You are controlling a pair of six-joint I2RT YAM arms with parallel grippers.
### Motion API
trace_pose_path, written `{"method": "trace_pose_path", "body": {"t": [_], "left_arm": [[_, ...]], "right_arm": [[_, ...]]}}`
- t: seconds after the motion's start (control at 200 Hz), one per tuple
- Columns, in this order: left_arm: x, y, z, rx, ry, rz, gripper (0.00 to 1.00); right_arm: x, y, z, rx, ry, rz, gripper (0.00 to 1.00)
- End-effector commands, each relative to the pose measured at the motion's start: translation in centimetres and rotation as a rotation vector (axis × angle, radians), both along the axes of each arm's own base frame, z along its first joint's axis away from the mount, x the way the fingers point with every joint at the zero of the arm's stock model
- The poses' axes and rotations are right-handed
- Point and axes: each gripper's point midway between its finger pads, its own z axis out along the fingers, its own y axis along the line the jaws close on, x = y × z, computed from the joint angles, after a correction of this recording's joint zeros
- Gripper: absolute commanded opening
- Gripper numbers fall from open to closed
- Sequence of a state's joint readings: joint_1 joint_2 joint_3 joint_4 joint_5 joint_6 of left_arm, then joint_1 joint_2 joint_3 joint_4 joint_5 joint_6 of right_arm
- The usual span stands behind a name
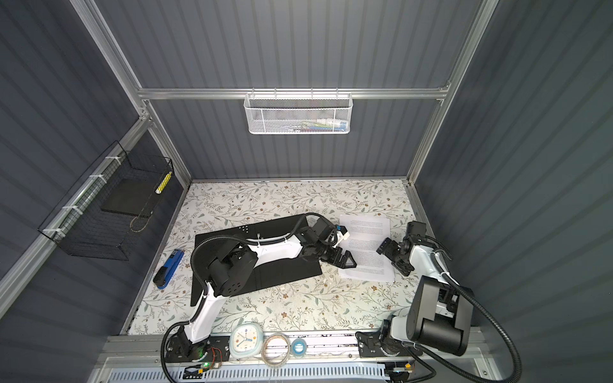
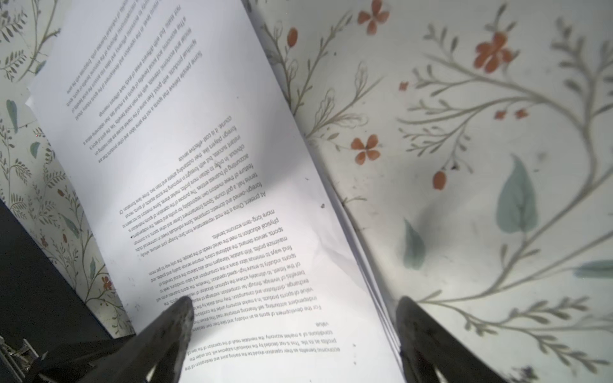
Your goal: Put the files into the folder
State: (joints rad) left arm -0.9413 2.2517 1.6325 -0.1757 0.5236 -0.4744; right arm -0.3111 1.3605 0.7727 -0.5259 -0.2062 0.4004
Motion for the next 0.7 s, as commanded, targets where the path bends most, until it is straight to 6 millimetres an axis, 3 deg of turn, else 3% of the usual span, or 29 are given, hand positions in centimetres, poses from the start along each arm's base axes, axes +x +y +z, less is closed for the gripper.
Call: {"method": "trace_pose_path", "body": {"t": [0.0, 0.13, 0.225, 0.34, 0.545, 0.695], "left_arm": [[1.4, 4.4, -3.3, 0.200, 0.071, 0.098, 0.99], [5.0, 5.7, -1.2, 0.185, 0.008, 0.170, 1.00], [7.7, 6.9, -1.2, 0.212, -0.025, 0.239, 1.00], [10.0, 6.7, -0.9, 0.171, -0.075, 0.313, 0.99], [11.4, 4.2, -1.0, 0.065, -0.050, 0.361, 0.99], [10.5, 2.8, -2.1, 0.065, -0.006, 0.329, 0.99]], "right_arm": [[0.8, -1.3, 2.1, -0.083, -0.018, 0.021, 0.95], [2.7, -0.6, 3.2, -0.050, -0.074, 0.096, 0.95], [3.9, 0.5, 3.9, 0.003, -0.117, 0.151, 0.94], [4.9, 0.3, 4.2, -0.002, -0.140, 0.159, 0.93], [5.5, -0.3, 2.4, -0.022, -0.089, 0.189, 0.92], [5.6, -0.4, 1.4, -0.038, -0.099, 0.206, 0.93]]}}
